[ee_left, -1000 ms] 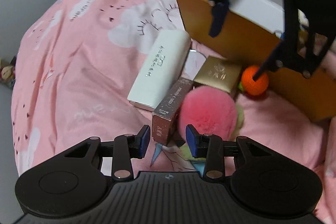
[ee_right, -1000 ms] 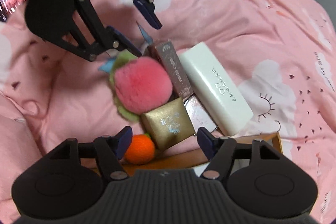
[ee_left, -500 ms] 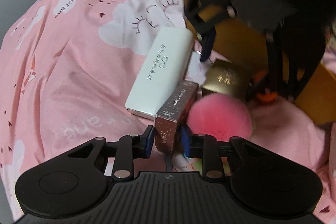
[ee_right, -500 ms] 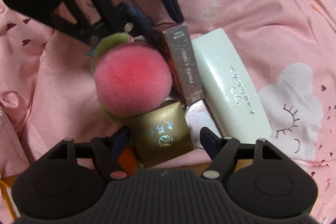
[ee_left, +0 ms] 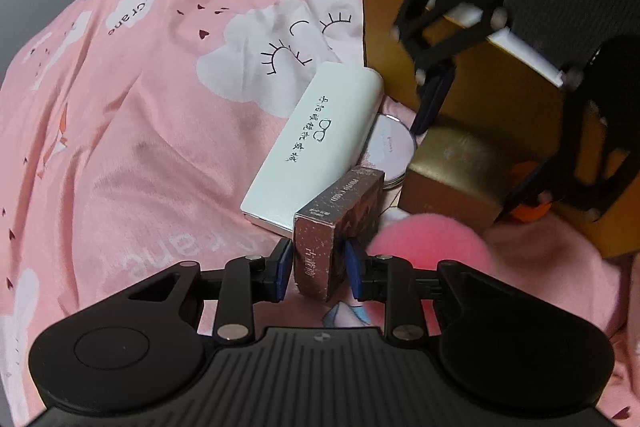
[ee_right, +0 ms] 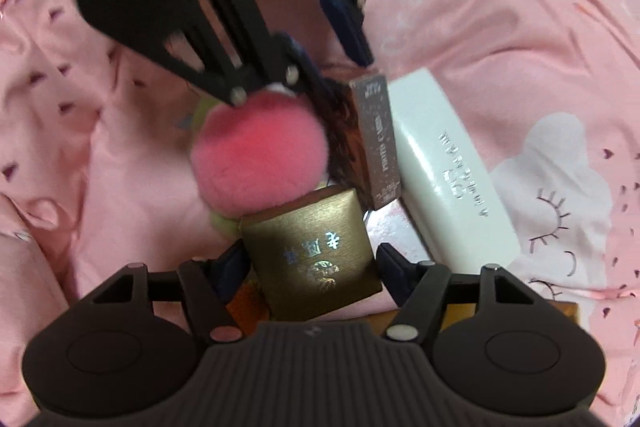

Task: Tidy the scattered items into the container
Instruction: 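Carry the red box with left gripper while right carries the gold box over, then lower the red box into the box and open the left gripper, then lower the gold box into the box and open the right gripper, then move the left gripper to the pink pompom while right moves to orange fruit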

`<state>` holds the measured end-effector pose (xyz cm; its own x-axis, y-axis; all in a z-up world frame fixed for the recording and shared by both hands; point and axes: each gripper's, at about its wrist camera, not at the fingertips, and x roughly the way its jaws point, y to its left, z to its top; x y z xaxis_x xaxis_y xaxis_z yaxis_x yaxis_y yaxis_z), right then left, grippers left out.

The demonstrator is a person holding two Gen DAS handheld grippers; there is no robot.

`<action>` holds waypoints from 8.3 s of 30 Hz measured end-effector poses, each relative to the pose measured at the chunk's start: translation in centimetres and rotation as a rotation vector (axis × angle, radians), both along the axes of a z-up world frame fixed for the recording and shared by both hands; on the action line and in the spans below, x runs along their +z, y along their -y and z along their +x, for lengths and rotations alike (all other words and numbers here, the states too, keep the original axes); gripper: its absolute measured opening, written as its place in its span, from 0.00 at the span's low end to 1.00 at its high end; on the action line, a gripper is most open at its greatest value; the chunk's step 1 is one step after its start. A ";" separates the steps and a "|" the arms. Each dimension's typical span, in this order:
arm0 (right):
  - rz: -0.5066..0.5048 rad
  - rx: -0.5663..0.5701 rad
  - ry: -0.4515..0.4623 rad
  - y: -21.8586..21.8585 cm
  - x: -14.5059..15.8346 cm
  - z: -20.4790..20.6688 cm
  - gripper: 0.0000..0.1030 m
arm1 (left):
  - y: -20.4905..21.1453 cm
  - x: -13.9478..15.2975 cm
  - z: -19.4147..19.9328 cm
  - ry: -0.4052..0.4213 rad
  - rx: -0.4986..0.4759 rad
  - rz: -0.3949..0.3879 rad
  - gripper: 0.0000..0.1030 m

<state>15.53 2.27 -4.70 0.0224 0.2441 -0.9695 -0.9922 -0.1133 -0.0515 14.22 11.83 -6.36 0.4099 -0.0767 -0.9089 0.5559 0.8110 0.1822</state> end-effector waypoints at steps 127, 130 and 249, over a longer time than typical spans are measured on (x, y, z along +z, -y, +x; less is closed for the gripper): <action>0.394 -0.735 0.003 19.9 0.7 1.2 0.62 | 10.3 9.2 -0.8 -0.294 0.562 -0.466 0.27; 0.389 -0.748 0.038 19.5 1.1 1.7 0.62 | 8.3 9.0 -1.8 -0.230 0.604 -0.448 0.28; 0.700 -0.822 0.204 14.6 4.3 -5.7 0.80 | 2.8 3.7 -10.8 0.158 0.794 -0.323 0.44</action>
<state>9.87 -12.34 -0.37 0.5745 0.5759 -0.5817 -0.7171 0.6967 -0.0185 3.47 9.05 -2.70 0.5711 0.0409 -0.8199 -0.2080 0.9734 -0.0963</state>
